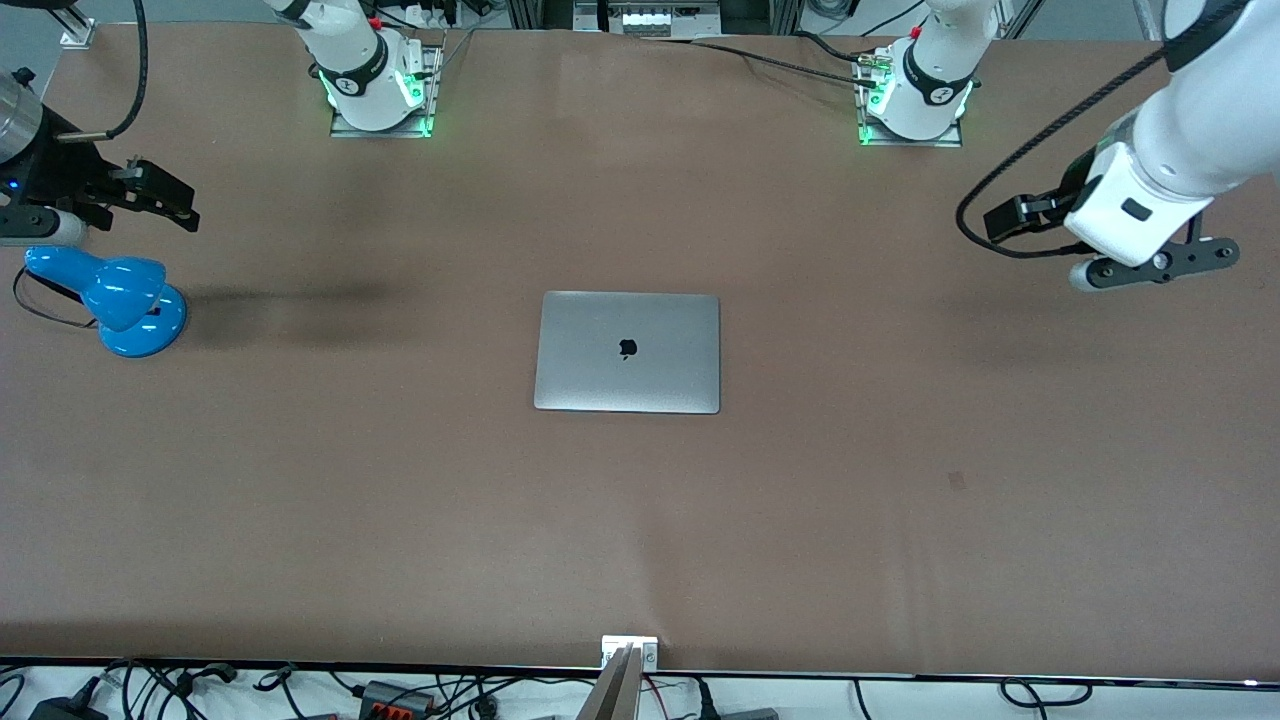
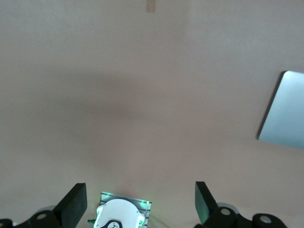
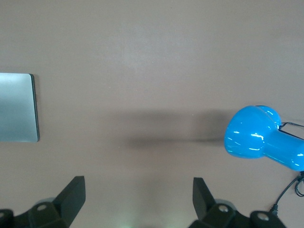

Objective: Close laptop with both arms from behind

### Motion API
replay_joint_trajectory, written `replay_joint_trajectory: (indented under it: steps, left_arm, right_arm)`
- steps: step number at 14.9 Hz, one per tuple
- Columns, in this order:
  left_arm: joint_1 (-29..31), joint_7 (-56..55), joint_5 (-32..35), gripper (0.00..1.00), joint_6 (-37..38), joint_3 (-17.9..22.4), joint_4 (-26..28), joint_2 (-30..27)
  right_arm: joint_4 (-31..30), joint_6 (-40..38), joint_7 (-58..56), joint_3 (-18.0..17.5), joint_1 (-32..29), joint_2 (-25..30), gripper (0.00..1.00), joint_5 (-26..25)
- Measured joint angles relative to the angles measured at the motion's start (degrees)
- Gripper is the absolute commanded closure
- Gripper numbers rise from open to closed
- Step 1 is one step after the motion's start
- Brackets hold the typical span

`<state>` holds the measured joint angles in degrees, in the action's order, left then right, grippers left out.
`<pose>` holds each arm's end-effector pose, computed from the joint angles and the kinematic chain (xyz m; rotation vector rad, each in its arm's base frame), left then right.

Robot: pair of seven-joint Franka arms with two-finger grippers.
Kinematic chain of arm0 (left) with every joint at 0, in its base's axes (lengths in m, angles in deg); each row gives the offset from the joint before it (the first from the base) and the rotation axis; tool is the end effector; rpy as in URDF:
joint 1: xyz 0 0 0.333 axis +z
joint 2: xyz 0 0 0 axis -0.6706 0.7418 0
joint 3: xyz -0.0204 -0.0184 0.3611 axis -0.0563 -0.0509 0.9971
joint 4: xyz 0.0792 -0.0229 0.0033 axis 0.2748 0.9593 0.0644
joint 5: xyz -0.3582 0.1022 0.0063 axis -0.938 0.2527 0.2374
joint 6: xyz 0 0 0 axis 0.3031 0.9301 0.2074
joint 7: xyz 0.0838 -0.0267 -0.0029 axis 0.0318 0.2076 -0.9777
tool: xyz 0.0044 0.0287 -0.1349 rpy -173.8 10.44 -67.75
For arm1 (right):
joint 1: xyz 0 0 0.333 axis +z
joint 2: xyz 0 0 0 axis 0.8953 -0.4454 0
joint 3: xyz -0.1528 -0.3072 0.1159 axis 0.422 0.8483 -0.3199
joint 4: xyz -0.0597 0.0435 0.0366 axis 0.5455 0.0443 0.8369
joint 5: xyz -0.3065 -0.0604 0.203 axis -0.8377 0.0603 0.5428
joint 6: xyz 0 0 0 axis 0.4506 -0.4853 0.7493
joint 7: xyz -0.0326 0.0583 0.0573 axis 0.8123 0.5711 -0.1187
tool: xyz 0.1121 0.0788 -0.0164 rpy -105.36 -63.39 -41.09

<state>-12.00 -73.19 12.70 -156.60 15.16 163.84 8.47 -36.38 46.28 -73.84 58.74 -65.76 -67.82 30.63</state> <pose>0.5122 -0.0918 0.5984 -3.0122 -0.2595 0.3480 0.5082 0.0083 0.6107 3.1183 0.0055 -0.0927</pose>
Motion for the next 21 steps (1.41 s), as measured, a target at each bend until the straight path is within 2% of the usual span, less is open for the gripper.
replay_joint_trajectory:
  steps: [5,7,9,11,16,21]
  left_arm:
    - [0.01,6.74,-1.16,0.0,-1.69,1.02,3.86,-4.33]
    - [-2.41,11.31,-2.82,0.0,-2.37,5.6,4.54,-5.47]
    - [-8.73,13.02,-3.68,0.0,-3.65,14.03,4.78,-5.92]
    - [-12.86,13.13,-3.88,0.0,-4.56,19.81,4.8,-5.91]
    - [-19.74,13.46,-4.11,0.0,-4.98,27.2,4.76,-6.62]
    - [-20.8,13.91,-4.41,0.0,-6.23,28.24,6.61,-10.0]
  right_arm:
    - [-0.09,0.24,0.0,0.52,-0.22,-0.92,0.0,0.77]
    - [-0.09,0.4,0.0,0.72,-0.3,-0.92,0.0,1.14]
    - [-0.09,0.46,0.0,0.78,-0.36,-0.93,0.0,1.18]
    - [-0.09,0.47,0.0,0.78,-0.39,-0.93,0.0,1.2]
    - [-0.09,0.42,0.01,0.82,-0.43,-0.94,0.0,1.21]
    - [-0.09,0.42,0.01,0.91,-0.49,-0.95,0.0,1.21]
